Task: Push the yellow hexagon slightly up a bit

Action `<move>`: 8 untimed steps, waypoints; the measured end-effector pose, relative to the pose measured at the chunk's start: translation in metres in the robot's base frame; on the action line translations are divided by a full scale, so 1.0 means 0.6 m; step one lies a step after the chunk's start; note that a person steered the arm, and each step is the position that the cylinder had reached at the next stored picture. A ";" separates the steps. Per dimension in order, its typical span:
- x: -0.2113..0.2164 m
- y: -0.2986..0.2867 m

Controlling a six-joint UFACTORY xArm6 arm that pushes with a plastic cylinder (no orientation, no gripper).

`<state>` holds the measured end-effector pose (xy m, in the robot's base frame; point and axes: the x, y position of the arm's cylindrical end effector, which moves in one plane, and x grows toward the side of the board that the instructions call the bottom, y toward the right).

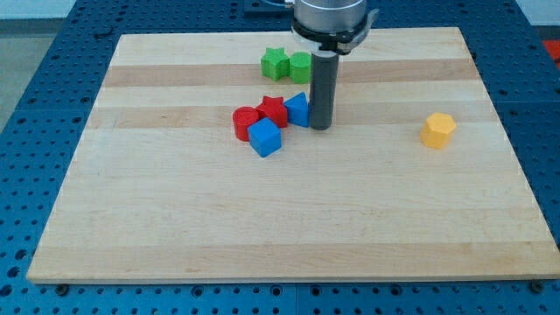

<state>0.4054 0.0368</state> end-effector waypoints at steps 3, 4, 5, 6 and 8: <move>0.015 0.035; 0.074 0.035; 0.127 0.043; 0.138 0.107; 0.126 0.235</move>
<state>0.4812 0.1780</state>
